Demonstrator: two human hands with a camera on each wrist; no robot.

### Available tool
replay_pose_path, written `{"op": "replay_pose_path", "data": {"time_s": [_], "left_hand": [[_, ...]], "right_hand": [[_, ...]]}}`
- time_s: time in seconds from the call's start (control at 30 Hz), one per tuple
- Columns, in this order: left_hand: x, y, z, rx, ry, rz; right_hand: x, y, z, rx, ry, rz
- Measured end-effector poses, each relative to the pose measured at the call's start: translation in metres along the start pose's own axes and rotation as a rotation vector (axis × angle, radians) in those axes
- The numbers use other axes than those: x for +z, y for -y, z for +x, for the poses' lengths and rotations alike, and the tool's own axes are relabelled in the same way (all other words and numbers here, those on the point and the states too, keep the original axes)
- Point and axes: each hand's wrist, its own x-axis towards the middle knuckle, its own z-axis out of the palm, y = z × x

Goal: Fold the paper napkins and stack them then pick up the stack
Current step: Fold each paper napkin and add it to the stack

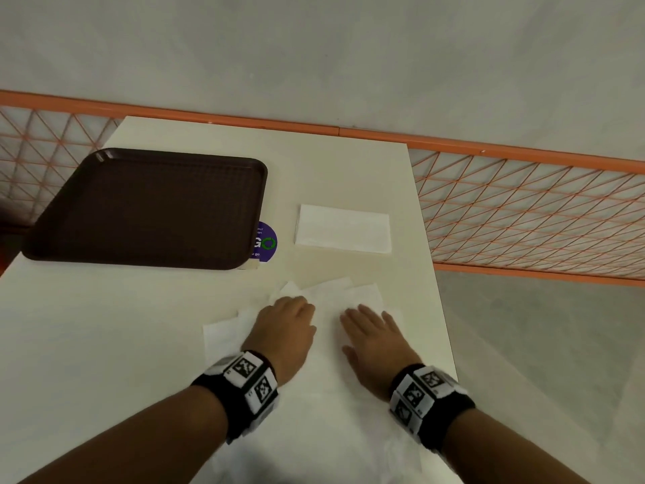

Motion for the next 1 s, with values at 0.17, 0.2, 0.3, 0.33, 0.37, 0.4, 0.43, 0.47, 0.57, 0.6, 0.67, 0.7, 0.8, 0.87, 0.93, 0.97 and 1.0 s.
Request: {"op": "replay_pose_path", "data": {"time_s": [0.17, 0.2, 0.3, 0.33, 0.37, 0.4, 0.43, 0.47, 0.57, 0.6, 0.67, 0.7, 0.8, 0.87, 0.93, 0.97, 1.0], "left_hand": [[0.024, -0.015, -0.018, 0.108, 0.373, 0.107], [0.026, -0.014, -0.02, 0.137, 0.383, 0.136], [0.032, -0.002, -0.024, 0.133, 0.36, 0.151], [0.031, 0.001, -0.025, 0.095, 0.334, 0.172], [0.031, 0.004, -0.026, 0.033, 0.346, 0.171], [0.032, 0.006, -0.026, 0.023, 0.339, 0.179], [0.032, 0.008, -0.025, 0.004, 0.329, 0.188], [0.031, 0.007, -0.022, 0.013, 0.294, 0.195], [0.011, -0.005, -0.012, 0.022, 0.218, 0.161], [0.005, -0.008, -0.006, -0.002, 0.222, 0.15], [-0.005, -0.011, 0.006, -0.029, 0.277, 0.153], [-0.008, -0.013, 0.011, -0.055, 0.321, 0.153], [-0.009, -0.015, 0.022, -0.114, 0.4, 0.129], [-0.011, -0.015, 0.024, -0.133, 0.429, 0.105], [-0.015, -0.016, 0.024, -0.161, 0.437, 0.019], [-0.018, -0.015, 0.023, -0.19, 0.438, -0.052], [-0.019, -0.012, 0.021, -0.228, 0.438, -0.132]], "right_hand": [[0.029, 0.006, -0.017, -0.046, 0.087, -0.071], [0.033, 0.002, -0.021, -0.038, 0.103, -0.092], [0.037, -0.014, -0.031, -0.009, 0.146, -0.121], [0.037, -0.02, -0.033, -0.003, 0.148, -0.115], [0.038, -0.025, -0.034, -0.006, 0.129, -0.112], [0.037, -0.029, -0.034, -0.004, 0.11, -0.108], [0.036, -0.032, -0.033, 0.003, 0.086, -0.1], [0.035, -0.035, -0.032, 0.013, 0.066, -0.094], [0.02, -0.033, -0.021, 0.04, 0.024, -0.03], [0.012, -0.031, -0.016, 0.046, 0.039, -0.013], [-0.001, -0.031, -0.005, 0.049, 0.11, -0.013], [-0.007, -0.031, 0.0, 0.049, 0.14, -0.018], [-0.017, -0.032, 0.012, 0.087, 0.235, 0.035], [-0.021, -0.033, 0.017, 0.126, 0.304, 0.096], [-0.023, -0.036, 0.019, 0.161, 0.327, 0.147], [-0.026, -0.037, 0.019, 0.178, 0.324, 0.17], [-0.027, -0.04, 0.019, 0.194, 0.312, 0.193]]}}
